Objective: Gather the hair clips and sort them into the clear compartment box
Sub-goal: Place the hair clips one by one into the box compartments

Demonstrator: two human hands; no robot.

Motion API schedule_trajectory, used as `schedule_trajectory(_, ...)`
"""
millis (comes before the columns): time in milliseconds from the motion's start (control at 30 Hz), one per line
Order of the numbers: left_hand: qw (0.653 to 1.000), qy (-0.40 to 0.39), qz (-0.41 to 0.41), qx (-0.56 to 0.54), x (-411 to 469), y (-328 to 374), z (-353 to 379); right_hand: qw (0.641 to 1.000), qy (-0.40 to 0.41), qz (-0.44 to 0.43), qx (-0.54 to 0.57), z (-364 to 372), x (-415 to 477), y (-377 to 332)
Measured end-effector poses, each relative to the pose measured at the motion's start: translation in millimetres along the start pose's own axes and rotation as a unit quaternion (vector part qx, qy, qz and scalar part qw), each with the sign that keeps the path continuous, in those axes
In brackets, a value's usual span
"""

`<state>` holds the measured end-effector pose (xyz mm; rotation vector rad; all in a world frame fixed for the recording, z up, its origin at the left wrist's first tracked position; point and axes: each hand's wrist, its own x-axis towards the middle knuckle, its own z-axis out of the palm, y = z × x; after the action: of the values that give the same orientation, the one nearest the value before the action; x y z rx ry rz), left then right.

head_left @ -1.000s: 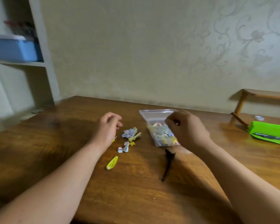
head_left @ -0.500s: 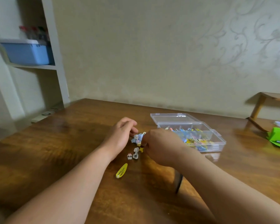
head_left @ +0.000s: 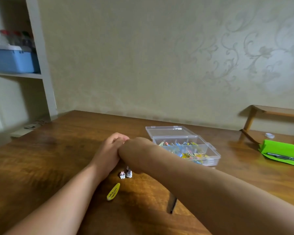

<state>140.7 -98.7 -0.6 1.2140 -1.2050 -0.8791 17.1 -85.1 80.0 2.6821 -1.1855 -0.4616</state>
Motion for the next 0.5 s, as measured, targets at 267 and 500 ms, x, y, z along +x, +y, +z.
schedule_trajectory(267,0.999,0.024,-0.033,-0.005,1.2,4.4,-1.1,1.0,-0.014,-0.002,-0.02,-3.8,0.9,-8.7)
schedule_trajectory(500,0.999,0.023,-0.043,-0.005,1.3,2.8,-2.5,0.997,-0.03,-0.028,-0.067,-11.4,-3.7,-8.8)
